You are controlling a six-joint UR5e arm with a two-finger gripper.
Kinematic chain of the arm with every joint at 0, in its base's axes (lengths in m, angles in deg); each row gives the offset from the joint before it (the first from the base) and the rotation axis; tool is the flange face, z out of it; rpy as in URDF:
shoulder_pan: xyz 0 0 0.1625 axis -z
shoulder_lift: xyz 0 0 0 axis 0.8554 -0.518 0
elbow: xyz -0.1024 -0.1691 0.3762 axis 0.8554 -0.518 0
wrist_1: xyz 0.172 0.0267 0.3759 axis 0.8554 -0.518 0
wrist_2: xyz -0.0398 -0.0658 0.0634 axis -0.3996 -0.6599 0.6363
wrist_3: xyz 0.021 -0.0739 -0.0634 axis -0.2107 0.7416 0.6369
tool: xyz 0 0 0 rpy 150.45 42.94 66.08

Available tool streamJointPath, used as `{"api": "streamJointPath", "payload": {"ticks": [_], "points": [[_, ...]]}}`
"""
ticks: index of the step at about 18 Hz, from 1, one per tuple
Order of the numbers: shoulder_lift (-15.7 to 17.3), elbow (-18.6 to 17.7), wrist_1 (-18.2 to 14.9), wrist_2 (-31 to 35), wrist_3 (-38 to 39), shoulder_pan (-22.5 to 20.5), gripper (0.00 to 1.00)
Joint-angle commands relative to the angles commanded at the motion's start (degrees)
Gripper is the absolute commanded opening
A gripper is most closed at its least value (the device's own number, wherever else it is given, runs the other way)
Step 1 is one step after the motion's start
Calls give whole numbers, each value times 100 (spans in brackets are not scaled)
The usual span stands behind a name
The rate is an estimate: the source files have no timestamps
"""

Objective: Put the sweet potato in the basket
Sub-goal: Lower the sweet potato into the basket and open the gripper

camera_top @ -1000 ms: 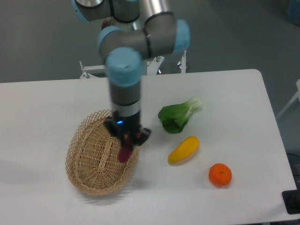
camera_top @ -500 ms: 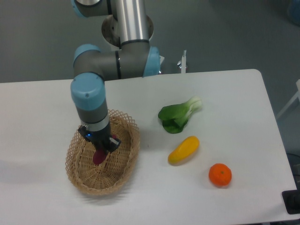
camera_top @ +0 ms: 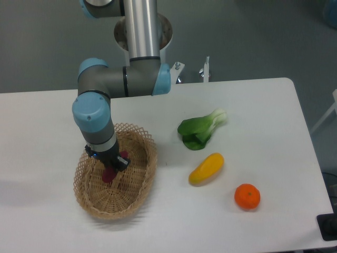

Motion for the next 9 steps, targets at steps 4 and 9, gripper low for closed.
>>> {"api": "streamJointPath", "payload": {"ticks": [4, 9], "points": [[26, 105, 124, 9, 0, 0, 100], [44, 552, 62, 61, 0, 0, 100]]}}
